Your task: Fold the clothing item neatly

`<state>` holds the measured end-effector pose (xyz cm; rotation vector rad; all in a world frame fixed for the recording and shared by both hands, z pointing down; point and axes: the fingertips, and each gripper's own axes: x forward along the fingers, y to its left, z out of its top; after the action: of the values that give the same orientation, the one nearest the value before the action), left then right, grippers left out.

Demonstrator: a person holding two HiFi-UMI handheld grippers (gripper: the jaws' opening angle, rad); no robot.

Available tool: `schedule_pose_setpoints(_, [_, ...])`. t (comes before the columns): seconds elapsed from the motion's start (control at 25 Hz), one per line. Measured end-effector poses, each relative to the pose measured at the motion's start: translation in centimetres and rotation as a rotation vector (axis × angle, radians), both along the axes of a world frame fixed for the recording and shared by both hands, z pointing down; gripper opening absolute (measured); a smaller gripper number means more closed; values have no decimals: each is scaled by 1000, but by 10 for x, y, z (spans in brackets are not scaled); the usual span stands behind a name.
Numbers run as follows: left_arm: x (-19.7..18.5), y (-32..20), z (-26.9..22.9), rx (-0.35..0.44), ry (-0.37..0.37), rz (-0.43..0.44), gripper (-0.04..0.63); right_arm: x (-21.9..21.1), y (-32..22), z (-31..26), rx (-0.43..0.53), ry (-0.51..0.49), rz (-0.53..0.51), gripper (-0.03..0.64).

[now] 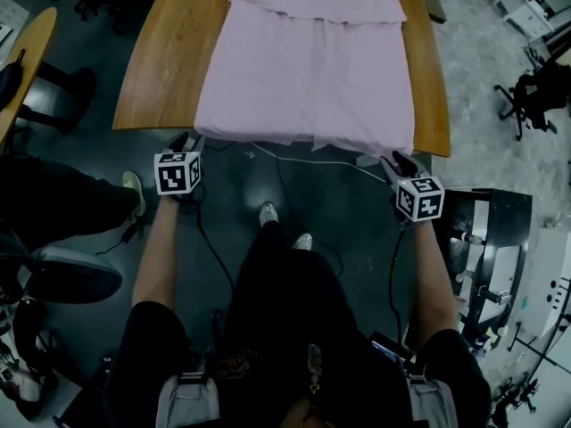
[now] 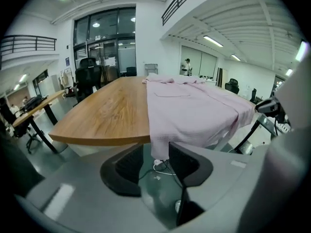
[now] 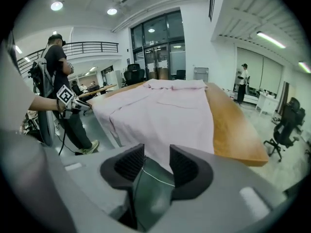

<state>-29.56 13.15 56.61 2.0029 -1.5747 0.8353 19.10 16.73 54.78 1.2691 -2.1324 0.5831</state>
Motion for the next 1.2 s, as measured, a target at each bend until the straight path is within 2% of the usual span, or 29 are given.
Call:
schedule_pose_setpoints(0.16, [0,-3,16,-4,81,-33,189,36,10,20,-15,-15,115,185])
schedule_pose_setpoints(0.24, [2,-7,22,-2,112,-50,189,52,9,34,-27,-35,153,229])
schedule_pose_setpoints(0.32, [12,-10,30,3,164,-45,216,68,6,49,-45,-64,172,270])
schedule_pose_setpoints(0.44, [25,-14,42,16,212,2,271,74,-4,68,-58,-126,150,312])
schedule_pose_setpoints(0.56, [36,-19,42,45,244,69,311,66,-15,82,-58,-158,89,314])
schedule_pose_setpoints(0.68, [44,-20,42,42,303,132,316,55,-20,84,-38,-164,27,313])
schedule_pose_setpoints(0.72, [46,-20,41,38,319,142,310,52,-20,83,-30,-154,5,301])
schedule_pose_setpoints(0.76, [47,-20,40,33,333,147,267,49,-20,80,-24,-139,-13,277])
schedule_pose_setpoints(0.96, [53,-5,26,-19,343,173,72,41,-10,60,-35,-121,-64,36])
schedule_pose_setpoints(1.0, [53,-2,22,-34,344,174,55,40,-8,54,-42,-132,-74,18])
schedule_pose_setpoints(1.2, [63,7,-14,-71,398,208,40,38,-5,15,-42,-207,-110,15])
